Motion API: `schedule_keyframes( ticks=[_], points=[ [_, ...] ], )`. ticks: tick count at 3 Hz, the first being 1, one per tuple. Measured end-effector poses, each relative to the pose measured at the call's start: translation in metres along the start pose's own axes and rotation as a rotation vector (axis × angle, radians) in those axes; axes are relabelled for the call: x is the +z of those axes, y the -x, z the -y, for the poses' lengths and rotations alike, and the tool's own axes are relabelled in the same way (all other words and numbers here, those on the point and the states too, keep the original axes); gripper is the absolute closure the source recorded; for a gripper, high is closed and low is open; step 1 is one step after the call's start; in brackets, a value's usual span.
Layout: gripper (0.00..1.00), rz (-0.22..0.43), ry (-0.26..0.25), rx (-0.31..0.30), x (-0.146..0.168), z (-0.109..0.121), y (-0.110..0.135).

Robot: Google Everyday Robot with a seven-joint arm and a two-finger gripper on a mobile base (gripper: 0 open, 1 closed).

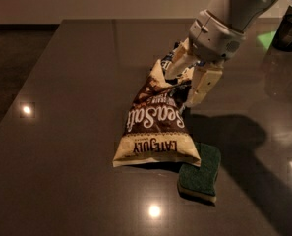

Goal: Move brown chip bag near sponge

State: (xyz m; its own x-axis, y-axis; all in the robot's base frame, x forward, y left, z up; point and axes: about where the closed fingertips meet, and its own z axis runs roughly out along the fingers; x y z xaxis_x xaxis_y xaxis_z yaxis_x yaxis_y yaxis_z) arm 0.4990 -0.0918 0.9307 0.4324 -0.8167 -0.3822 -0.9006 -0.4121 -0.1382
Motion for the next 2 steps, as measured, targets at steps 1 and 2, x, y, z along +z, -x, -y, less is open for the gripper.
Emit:
schedule_keyframes(
  ticks=[1,2],
  points=[
    [0.00,0.001,-0.038,-0.004,0.0012,0.0109,0.0019],
    [0.00,0.002,-0.048,-0.005,0.0016,0.0141,0.0025]
  ],
)
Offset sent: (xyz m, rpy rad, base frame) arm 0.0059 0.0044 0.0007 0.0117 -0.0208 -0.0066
